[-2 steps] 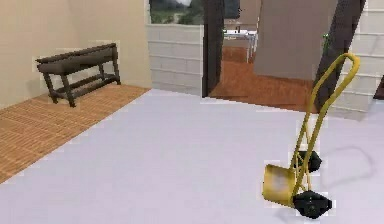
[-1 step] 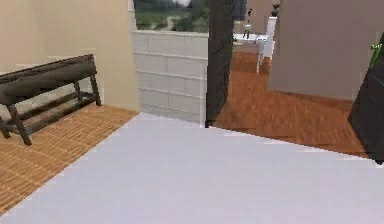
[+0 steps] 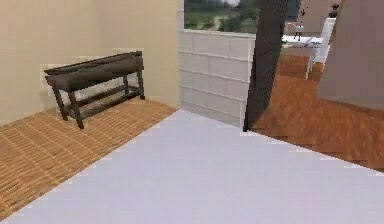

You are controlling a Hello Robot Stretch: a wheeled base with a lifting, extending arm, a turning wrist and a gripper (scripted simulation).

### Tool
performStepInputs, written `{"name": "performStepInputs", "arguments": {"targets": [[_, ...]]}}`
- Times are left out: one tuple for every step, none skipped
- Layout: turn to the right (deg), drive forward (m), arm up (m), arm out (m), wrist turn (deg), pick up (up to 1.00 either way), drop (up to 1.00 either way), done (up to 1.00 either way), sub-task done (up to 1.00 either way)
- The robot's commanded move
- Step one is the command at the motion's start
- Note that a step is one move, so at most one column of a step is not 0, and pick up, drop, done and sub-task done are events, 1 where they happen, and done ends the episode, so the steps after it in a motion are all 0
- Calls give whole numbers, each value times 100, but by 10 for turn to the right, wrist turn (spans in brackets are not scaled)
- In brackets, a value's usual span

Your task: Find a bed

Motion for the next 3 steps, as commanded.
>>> {"name": "performStepInputs", "arguments": {"targets": [[0, 15, 0, 0, 0, 0, 0, 0, 0], [240, 0, 0, 0, 0, 0, 0, 0, 0], [0, 10, 0, 0, 0, 0, 0, 0, 0]]}}
